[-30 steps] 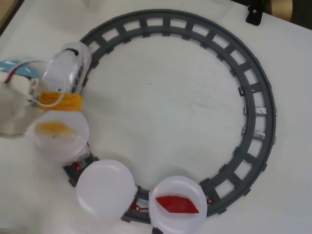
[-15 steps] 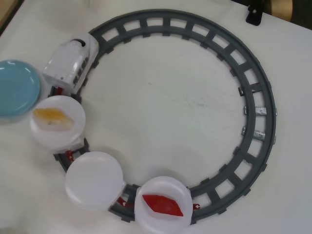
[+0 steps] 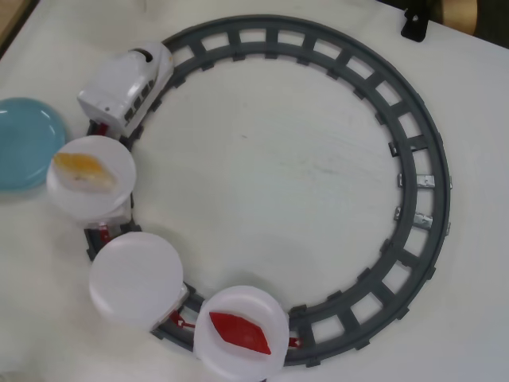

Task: Pick up the sushi from the Shinkansen and put it on the blue dish

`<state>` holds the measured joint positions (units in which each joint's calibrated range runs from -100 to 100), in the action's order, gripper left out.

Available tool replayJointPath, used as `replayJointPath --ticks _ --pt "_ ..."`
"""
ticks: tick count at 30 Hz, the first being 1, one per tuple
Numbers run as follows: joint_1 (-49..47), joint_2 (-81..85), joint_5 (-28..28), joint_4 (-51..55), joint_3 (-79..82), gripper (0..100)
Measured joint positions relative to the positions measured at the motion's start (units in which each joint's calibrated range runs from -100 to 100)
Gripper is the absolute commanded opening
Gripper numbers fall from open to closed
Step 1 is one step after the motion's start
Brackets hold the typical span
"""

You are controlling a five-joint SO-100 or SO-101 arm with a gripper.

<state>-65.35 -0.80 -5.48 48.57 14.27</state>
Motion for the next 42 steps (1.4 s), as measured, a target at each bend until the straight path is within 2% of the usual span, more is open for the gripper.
replayJointPath --ticks 6,11,16,21,23,30,42 --pt "0.0 -11.5 0.0 -1.9 -4.0 3" --pt "0.8 -20.2 -0.9 3.2 -15.2 3" --pt "2.7 -23.7 -1.0 6.9 -23.4 3" --pt "3.6 -24.0 -1.1 7.6 -25.0 4" --pt "3.6 -24.0 -1.1 8.2 -25.0 7" --pt "3.7 -24.0 -1.1 9.0 -25.0 27" --pt "4.2 -24.0 -2.2 10.3 -25.3 28"
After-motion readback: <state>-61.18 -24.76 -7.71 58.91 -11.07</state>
